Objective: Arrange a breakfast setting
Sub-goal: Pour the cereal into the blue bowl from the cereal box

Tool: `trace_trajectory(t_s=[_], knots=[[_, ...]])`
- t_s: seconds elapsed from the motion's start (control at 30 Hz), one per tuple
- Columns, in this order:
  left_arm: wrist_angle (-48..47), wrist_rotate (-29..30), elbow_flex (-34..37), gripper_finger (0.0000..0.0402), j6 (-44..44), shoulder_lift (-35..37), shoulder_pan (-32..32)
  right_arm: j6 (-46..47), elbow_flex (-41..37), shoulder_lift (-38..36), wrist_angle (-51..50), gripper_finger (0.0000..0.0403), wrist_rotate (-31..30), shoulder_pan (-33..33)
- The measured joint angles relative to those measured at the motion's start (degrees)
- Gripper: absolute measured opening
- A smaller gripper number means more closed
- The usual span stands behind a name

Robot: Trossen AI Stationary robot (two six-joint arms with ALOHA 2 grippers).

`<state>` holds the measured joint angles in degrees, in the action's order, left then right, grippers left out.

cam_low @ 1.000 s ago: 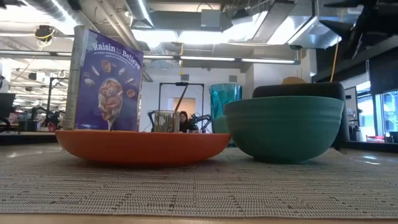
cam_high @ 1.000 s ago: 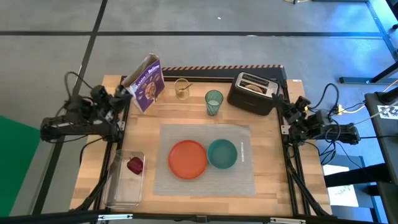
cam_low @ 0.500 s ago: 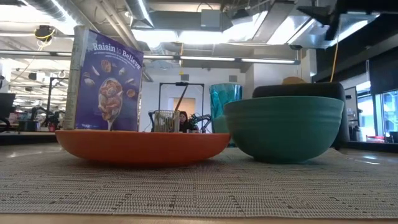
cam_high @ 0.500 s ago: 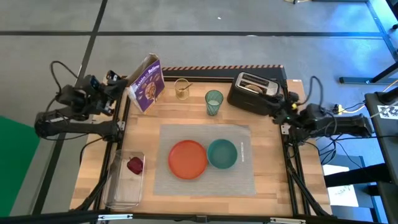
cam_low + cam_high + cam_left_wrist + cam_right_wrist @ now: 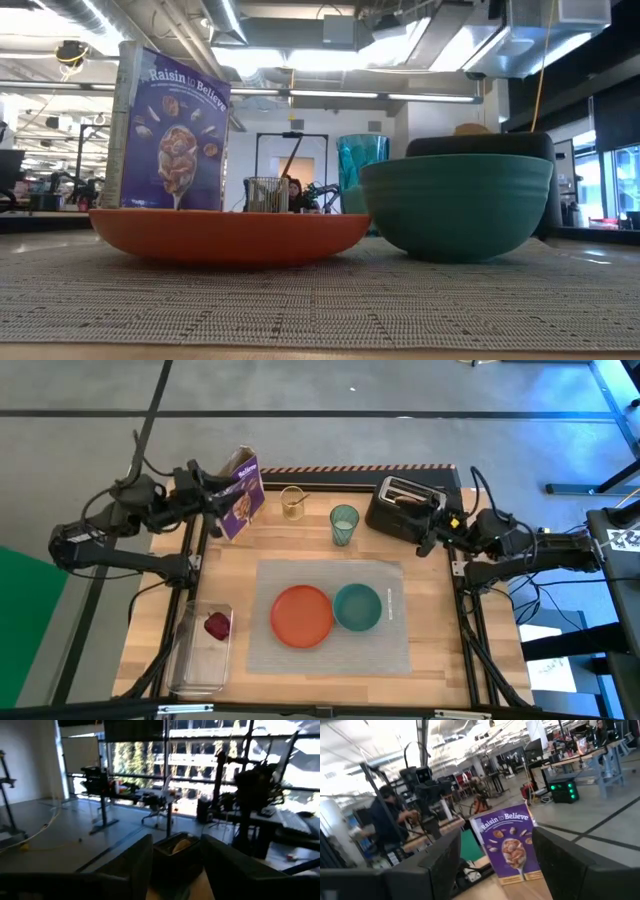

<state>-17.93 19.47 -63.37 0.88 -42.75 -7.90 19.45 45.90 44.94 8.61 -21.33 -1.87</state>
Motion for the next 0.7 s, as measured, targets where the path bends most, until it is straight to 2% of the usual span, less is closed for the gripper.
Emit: trace_trajectory(t_s=[0.13,0.27,0.37,0.5,0.7], knots=[[-8.4,6.1,-3.5,0.0164,-0.1,-2.1,0.0,-1.9,3.7,1.2,-4.2,0.0239,0.0,0.0],[-16.5,11.1,-3.0,0.0164,1.1,-2.8,0.0,-1.4,4.7,1.1,-8.6,0.0239,-1.0,0.0],[-19.6,12.5,-1.8,0.0171,5.9,-3.2,0.0,1.1,4.7,1.2,-13.1,0.0239,-2.0,0.0],[-22.5,12.9,-1.3,0.0201,11.4,-3.1,0.0,2.2,4.7,1.4,-16.0,0.0239,-2.6,0.0],[-30.6,17.7,-1.3,0.0261,17.4,-2.9,-0.8,2.2,4.7,1.4,-15.7,0.0239,-5.2,0.1]])
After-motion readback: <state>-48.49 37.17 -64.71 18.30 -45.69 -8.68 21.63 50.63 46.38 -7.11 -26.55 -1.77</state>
